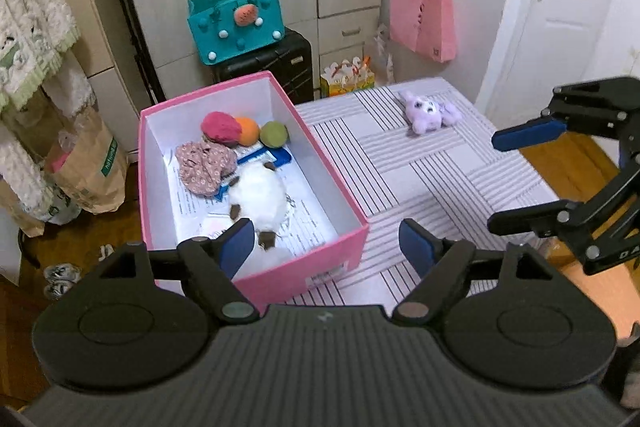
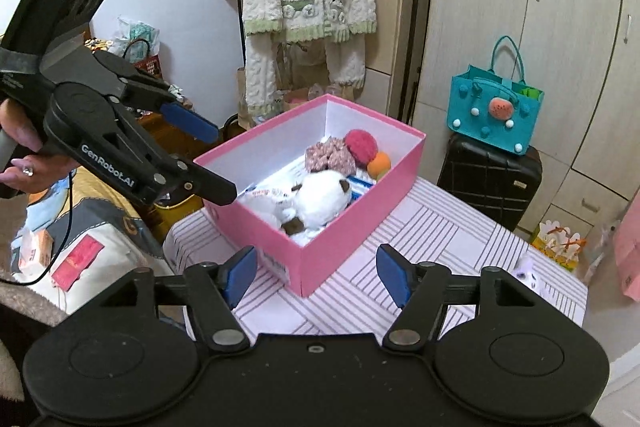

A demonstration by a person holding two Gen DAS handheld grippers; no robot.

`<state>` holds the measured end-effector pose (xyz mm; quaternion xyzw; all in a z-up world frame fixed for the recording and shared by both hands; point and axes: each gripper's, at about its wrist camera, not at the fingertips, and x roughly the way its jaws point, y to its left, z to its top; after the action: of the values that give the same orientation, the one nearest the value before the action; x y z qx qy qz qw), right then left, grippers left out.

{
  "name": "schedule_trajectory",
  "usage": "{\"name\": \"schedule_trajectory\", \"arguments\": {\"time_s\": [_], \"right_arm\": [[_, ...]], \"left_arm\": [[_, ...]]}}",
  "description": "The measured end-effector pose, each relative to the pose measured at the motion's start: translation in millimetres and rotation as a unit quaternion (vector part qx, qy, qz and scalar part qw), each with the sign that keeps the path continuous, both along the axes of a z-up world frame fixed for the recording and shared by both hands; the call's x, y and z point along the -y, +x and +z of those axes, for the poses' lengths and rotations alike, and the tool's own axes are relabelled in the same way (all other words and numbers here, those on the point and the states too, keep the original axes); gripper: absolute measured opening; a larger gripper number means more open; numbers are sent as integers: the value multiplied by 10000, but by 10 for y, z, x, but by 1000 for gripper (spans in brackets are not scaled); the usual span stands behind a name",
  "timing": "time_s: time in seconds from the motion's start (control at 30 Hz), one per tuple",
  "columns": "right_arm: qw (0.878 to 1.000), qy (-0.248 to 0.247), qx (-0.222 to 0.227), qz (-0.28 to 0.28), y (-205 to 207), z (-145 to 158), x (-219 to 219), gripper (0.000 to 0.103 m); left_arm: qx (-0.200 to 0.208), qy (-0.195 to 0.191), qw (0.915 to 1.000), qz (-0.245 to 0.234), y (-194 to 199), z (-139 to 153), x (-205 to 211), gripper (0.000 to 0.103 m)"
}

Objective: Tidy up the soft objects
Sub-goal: 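Move the right gripper back over the table toward the lavender plush toy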

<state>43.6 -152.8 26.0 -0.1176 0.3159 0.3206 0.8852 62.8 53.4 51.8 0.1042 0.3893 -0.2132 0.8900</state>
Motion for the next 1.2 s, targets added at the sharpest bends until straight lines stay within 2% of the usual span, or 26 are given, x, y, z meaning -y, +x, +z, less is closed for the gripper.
{"name": "schedule_trajectory", "arguments": {"time_s": [0.3,0.57,0.77,0.93,1.07,1.2], "right_arm": [[9998,-10,-189,-87,-186,-187,267,73],[9991,81,-287,-302,-190,-415,634,74],[9984,145,-24,-552,-174,-542,920,74],[9959,144,514,-736,-123,-657,1090,74],[9944,230,684,-777,-9,-775,1195,74],[9922,356,770,-913,189,-907,1313,74]], "left_arm": [[-271,205,9984,-456,-92,-166,448,80],[-96,462,9954,-836,-59,-345,875,81],[218,136,9946,-1004,39,-415,1098,81],[564,-302,9936,-934,127,-473,1205,81],[563,-637,9934,-772,267,-559,1278,81],[334,-1009,9924,-627,459,-678,1337,81]]}}
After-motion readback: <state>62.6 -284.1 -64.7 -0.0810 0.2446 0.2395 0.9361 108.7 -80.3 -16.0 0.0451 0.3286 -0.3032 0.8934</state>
